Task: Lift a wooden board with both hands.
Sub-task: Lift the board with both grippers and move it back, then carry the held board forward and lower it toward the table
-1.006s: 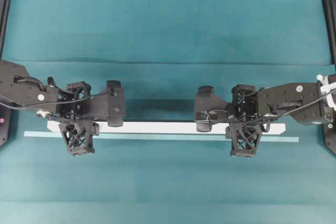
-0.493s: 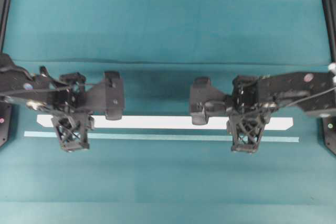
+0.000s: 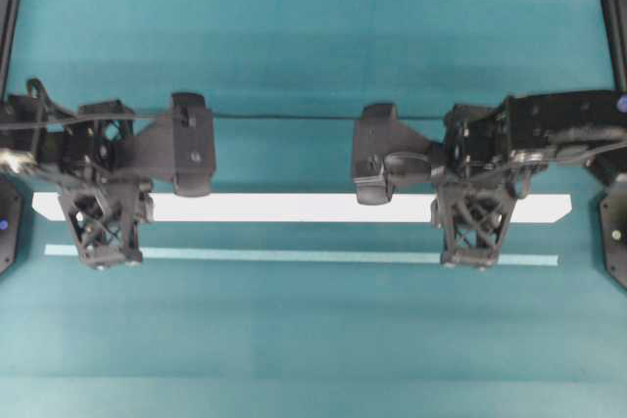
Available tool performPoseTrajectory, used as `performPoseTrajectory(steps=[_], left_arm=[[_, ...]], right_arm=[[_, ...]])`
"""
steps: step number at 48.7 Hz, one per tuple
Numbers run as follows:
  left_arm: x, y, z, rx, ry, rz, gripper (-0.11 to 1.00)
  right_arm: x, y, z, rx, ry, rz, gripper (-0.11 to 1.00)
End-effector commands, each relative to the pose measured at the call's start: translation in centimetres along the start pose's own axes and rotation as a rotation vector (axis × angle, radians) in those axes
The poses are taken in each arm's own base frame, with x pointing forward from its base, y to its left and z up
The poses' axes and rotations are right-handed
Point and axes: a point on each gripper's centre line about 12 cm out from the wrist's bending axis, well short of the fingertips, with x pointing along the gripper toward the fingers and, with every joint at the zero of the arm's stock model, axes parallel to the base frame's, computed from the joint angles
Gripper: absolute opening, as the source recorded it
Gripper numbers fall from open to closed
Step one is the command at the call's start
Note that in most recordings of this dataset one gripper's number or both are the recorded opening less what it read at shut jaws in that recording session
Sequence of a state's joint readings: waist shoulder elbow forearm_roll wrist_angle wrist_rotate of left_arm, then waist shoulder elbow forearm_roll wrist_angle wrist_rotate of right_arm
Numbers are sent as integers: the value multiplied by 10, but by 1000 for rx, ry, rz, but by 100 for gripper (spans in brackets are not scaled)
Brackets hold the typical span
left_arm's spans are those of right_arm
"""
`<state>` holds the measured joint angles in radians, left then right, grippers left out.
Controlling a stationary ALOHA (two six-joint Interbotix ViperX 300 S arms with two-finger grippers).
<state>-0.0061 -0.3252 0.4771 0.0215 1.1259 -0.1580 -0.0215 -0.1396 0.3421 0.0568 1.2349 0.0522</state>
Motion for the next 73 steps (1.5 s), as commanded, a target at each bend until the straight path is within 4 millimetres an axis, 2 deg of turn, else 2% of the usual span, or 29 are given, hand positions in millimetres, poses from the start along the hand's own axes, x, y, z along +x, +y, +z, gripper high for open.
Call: performPoseTrajectory(steps=[1, 13, 28, 56, 63, 73], left_arm=[[-30, 0, 18, -14, -87, -7, 18], [-61, 1, 31, -17, -115, -8, 18], [-87, 8, 36, -38, -140, -3, 18], [-138, 8, 46, -40, -148, 3, 18], [-145, 9, 46, -43, -144, 4, 18], [-154, 10, 51, -29, -164, 6, 18]], right_arm=[[-25, 2, 11, 4, -55, 7, 22], [-58, 1, 16, 8, -48, 4, 22], [-89, -5, 20, 23, -51, -4, 22], [-146, -1, 30, 14, -125, 0, 22], [-155, 0, 32, 11, -142, 0, 22], [-156, -2, 33, 14, -140, -14, 22]])
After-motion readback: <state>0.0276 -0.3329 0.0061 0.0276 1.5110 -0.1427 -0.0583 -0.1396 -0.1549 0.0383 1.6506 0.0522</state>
